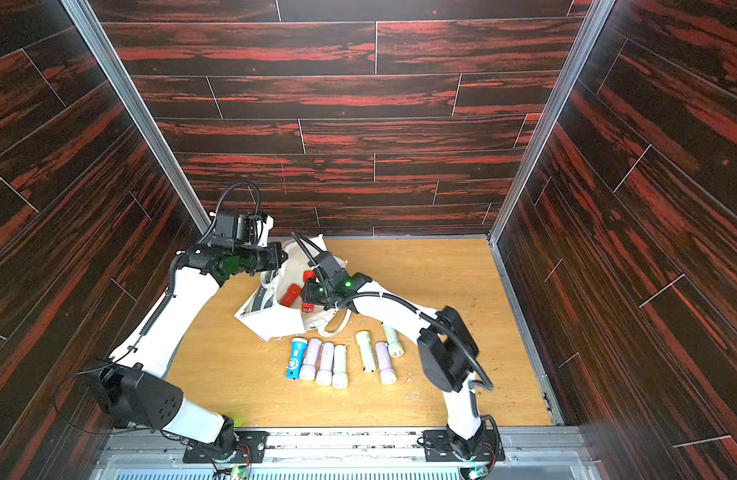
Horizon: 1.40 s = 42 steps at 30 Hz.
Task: Put the flashlights into the tote bags
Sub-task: Place the flashlight in the canvas bag.
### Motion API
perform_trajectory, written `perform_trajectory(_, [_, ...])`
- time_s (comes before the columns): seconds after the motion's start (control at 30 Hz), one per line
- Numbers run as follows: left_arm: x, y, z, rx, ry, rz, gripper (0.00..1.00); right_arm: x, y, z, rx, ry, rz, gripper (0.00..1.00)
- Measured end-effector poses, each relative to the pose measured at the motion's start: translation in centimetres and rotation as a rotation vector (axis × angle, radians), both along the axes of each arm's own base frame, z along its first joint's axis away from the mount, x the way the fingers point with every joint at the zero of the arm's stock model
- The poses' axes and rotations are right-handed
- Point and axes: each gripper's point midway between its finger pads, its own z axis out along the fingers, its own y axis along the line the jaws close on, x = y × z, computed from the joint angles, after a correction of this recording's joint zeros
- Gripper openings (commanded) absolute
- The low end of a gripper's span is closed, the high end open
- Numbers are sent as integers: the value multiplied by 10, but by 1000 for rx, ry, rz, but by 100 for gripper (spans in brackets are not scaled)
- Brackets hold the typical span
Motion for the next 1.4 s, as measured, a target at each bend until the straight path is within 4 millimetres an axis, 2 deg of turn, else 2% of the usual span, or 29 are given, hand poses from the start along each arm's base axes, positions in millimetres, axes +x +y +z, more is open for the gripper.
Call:
perform_trajectory(0.37, [-4, 0, 0, -9, 5, 8, 0, 11, 31, -21, 29, 71, 41, 0])
perform_trajectory(0.6, [-3, 1, -1, -8, 8, 15, 0, 13, 41, -40, 39, 123, 70, 0])
perform_trajectory(0.83, [-3, 2, -1, -6, 8, 22, 0, 14, 43, -61, 29, 180, 74, 1])
perform_trajectory(0.97, [-3, 2, -1, -5, 8, 22, 0, 13, 42, -72, 21, 210, 74, 4])
perform_trajectory(1.13, [-3, 2, -1, -6, 8, 22, 0, 11, 42, -75, 24, 226, 77, 9])
perform_trajectory(1.27, [-3, 2, -1, -6, 8, 22, 0, 9, 43, -75, 31, 241, 81, 16])
perform_trajectory(1.4, [-3, 2, -1, -6, 8, 20, 0, 8, 44, -87, 18, 267, 81, 23])
